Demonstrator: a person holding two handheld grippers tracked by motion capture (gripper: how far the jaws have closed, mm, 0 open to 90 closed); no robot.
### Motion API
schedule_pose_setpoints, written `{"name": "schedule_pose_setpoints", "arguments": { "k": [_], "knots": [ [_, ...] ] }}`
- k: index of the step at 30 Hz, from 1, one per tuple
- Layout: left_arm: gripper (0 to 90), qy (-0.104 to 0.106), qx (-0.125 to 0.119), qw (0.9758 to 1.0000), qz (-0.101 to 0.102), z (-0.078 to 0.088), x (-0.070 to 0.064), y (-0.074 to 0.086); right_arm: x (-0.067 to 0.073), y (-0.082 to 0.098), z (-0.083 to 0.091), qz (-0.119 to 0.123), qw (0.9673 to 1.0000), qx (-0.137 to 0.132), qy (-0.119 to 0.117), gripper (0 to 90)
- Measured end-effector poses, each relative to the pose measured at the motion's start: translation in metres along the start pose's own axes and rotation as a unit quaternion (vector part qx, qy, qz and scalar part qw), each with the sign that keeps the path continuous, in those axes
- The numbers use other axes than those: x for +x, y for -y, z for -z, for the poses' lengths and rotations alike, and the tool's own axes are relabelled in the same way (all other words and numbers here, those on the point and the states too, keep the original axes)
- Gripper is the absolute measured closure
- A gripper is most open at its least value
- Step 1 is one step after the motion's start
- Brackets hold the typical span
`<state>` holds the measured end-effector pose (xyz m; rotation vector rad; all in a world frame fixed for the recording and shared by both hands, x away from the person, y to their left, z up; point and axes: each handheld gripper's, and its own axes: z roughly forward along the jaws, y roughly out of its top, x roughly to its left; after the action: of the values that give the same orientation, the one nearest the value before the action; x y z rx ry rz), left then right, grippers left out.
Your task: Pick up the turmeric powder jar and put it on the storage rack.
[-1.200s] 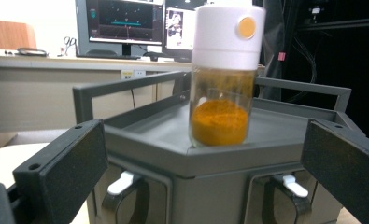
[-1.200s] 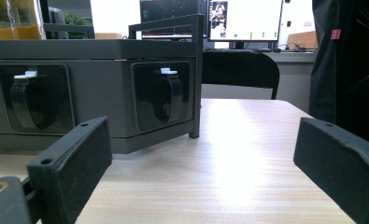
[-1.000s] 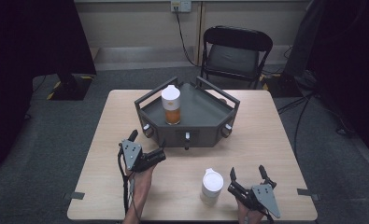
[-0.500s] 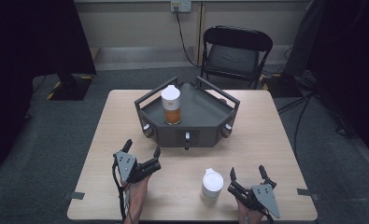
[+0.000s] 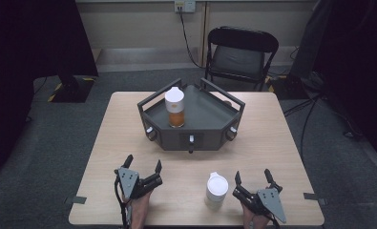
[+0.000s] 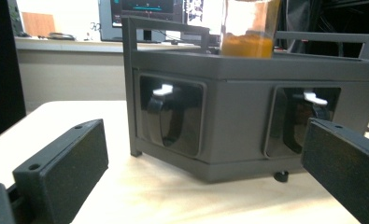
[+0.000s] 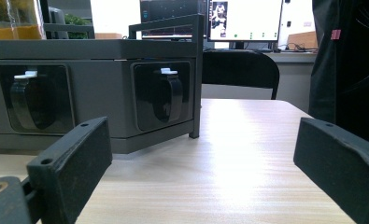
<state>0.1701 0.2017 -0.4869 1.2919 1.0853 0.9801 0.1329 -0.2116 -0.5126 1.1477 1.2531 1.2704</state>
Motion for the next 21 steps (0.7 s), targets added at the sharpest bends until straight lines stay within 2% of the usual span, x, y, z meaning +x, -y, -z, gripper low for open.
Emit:
{"name": "schedule_pose_setpoints", "arguments": {
  "k": [4, 6, 9, 13, 17, 19, 21],
  "knots": [
    [0.1, 0.003, 0.003, 1.0000, 0.002, 0.003, 0.000, 0.006, 0.000, 0.000, 0.000, 0.000, 1.0000, 0.000, 0.001, 3.2],
    [0.1, 0.002, 0.001, 1.0000, -0.005, 0.005, -0.002, 0.010, 0.000, 0.000, 0.000, 0.000, 1.0000, 0.000, 0.001, 3.2],
    [0.1, 0.003, 0.000, 1.0000, 0.001, 0.006, -0.002, 0.013, 0.000, 0.000, 0.000, 0.000, 1.0000, 0.000, 0.001, 3.2],
    [1.0, -0.003, -0.015, 0.9999, -0.004, 0.009, -0.003, 0.018, 0.000, 0.000, 0.000, 0.000, 1.0000, 0.000, 0.001, 3.2],
    [0.7, 0.000, -0.001, 1.0000, -0.007, 0.008, -0.003, 0.021, 0.000, 0.000, 0.000, 0.000, 1.0000, 0.000, 0.001, 3.2],
    [0.7, -0.003, -0.009, 0.9999, -0.009, 0.009, -0.004, 0.023, 0.000, 0.000, 0.000, 0.000, 1.0000, 0.000, 0.001, 3.2],
    [0.7, -0.003, -0.007, 0.9999, -0.008, 0.009, -0.003, 0.023, 0.000, 0.000, 0.000, 0.000, 1.0000, 0.000, 0.001, 3.2]
  ]
}}
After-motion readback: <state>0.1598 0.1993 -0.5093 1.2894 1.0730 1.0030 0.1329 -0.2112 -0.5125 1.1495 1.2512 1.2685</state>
